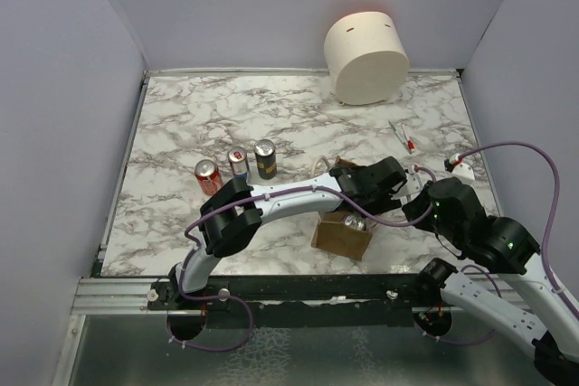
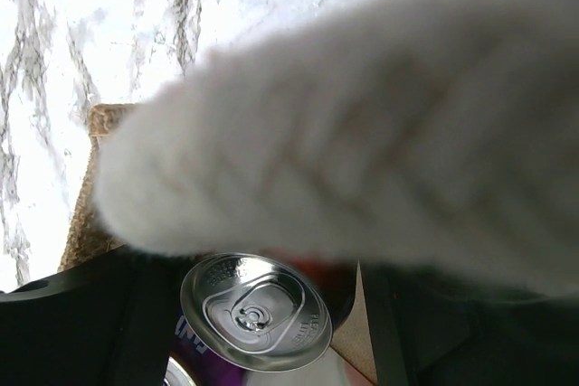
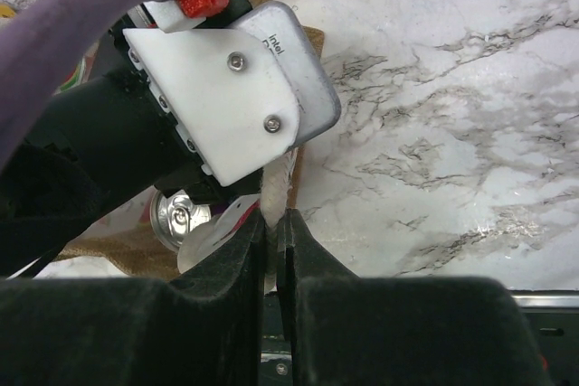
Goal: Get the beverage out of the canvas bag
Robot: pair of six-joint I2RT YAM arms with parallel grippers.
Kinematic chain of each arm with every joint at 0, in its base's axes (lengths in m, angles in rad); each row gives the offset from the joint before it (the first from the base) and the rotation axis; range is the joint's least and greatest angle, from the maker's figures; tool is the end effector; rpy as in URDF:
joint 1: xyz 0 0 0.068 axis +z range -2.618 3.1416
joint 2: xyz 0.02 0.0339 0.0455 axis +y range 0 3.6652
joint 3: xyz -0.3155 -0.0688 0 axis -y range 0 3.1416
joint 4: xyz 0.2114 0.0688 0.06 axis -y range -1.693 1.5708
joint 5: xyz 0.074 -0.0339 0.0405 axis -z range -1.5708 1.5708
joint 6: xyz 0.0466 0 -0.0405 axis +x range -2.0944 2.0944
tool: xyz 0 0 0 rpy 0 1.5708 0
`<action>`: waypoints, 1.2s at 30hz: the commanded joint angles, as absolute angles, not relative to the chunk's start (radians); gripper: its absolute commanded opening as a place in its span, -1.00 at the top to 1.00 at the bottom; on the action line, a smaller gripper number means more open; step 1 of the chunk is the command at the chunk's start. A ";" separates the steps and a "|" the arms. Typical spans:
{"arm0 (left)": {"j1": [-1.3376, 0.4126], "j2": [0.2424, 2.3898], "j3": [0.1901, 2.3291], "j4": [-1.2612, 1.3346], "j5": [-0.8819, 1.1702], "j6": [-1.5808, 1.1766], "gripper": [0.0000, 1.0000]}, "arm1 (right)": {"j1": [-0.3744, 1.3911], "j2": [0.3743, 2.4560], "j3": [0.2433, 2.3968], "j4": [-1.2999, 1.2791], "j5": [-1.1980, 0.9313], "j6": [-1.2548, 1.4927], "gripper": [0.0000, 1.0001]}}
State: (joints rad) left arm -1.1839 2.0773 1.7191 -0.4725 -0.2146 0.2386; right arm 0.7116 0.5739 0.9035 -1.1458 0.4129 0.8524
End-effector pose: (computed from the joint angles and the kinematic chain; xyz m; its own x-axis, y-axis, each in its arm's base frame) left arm 0.1875 -0.4340 0.2832 -0.0697 0.7830 -0.6181 0.8924 0.3258 0.3122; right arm 0.0240 -0.0040 0.3250 -0.6568 0.3442 -0.6709 0.1587 0.9329 0.3233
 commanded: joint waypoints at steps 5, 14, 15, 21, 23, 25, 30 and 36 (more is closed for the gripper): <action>-1.181 1.993 1.758 -0.605 -0.222 0.205 0.46 | 0.713 0.561 0.909 -1.120 0.424 0.865 0.82; -1.181 1.963 1.806 -0.625 -0.199 0.158 0.78 | 0.713 0.570 0.909 -1.119 0.420 0.862 0.82; -1.181 1.961 1.814 -0.630 -0.196 0.151 0.80 | 0.713 0.571 0.909 -1.117 0.419 0.862 0.82; -1.181 1.935 1.852 -0.667 -0.212 0.118 0.94 | 0.713 0.576 0.907 -1.117 0.417 0.859 0.82; -1.181 1.921 1.858 -0.681 -0.227 0.106 0.99 | 0.713 0.576 0.908 -1.117 0.416 0.858 0.82; -1.180 1.905 1.860 -0.693 -0.232 0.098 1.00 | 0.713 0.577 0.908 -1.116 0.416 0.857 0.82; -1.180 1.872 1.883 -0.741 -0.245 0.067 1.00 | 0.713 0.580 0.906 -1.110 0.409 0.848 0.82; -1.177 1.845 1.969 -0.810 -0.270 0.004 1.00 | 0.713 0.588 0.905 -1.102 0.400 0.837 0.82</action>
State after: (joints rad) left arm -1.1835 1.9335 1.8759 -0.7906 -0.2039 0.0589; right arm 0.7116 0.5766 0.9035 -1.1259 0.4114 0.8577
